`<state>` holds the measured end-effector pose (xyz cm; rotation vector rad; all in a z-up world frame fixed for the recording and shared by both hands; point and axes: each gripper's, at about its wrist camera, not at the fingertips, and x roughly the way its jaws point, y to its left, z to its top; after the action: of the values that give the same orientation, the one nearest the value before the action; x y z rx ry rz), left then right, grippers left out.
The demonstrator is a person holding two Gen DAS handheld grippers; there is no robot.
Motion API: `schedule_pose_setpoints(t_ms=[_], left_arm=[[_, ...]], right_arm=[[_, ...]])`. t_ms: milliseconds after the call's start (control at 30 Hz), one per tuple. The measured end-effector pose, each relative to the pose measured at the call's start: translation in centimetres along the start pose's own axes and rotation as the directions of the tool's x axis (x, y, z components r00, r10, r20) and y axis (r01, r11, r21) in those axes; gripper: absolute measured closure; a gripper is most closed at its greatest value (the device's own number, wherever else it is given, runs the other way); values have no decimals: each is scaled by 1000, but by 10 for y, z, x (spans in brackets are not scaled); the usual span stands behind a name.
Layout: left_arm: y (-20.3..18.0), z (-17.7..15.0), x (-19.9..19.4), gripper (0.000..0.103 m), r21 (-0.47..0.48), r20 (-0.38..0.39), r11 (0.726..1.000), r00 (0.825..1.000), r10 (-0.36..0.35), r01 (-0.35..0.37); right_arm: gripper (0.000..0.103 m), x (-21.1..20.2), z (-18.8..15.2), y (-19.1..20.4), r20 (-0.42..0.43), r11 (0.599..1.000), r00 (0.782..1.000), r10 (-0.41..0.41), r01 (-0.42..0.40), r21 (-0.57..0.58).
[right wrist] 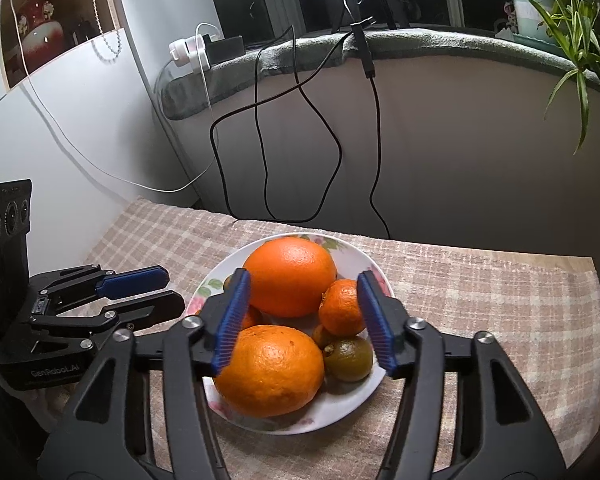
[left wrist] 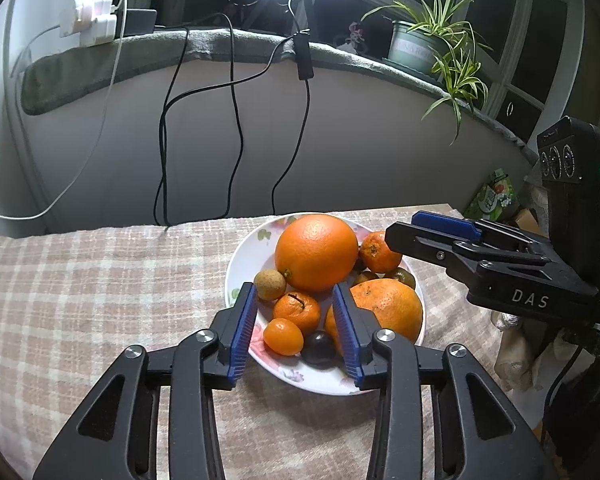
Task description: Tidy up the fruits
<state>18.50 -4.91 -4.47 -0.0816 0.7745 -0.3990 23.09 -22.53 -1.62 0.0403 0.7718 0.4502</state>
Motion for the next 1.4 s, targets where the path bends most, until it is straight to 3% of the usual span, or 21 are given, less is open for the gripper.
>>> schedule_pose_setpoints(t_ms=[67, 200, 433, 700, 1233, 1400], left_arm=[[0, 0, -1, 54, 0, 0, 1000, 1000, 5, -5], [-1, -1, -1, 51, 3, 1, 1000, 1000, 11, -11], [-1, -3, -4, 40, 2, 3, 1000, 1000, 29, -29], [-1, -7, -11, 37, 2, 12, 999, 998, 54, -54], [-15, -22, -49, 35, 9, 78, 996, 993, 93, -94], [-20, -29, -64, 31, 12, 100, 994, 989, 106, -108]], right_arm=[[43, -1, 0, 0, 0, 1000, 1000, -2, 2, -1], [31, -3, -1, 0, 3, 1000, 1000, -14, 14, -1], [26, -5, -3, 0, -2, 1000, 1000, -29, 29, 3], [18, -12, -6, 1, 9, 999, 999, -39, 39, 17], [17, -44, -17, 17, 63, 998, 996, -67, 67, 4], [9, -62, -25, 25, 95, 996, 992, -86, 88, -12]])
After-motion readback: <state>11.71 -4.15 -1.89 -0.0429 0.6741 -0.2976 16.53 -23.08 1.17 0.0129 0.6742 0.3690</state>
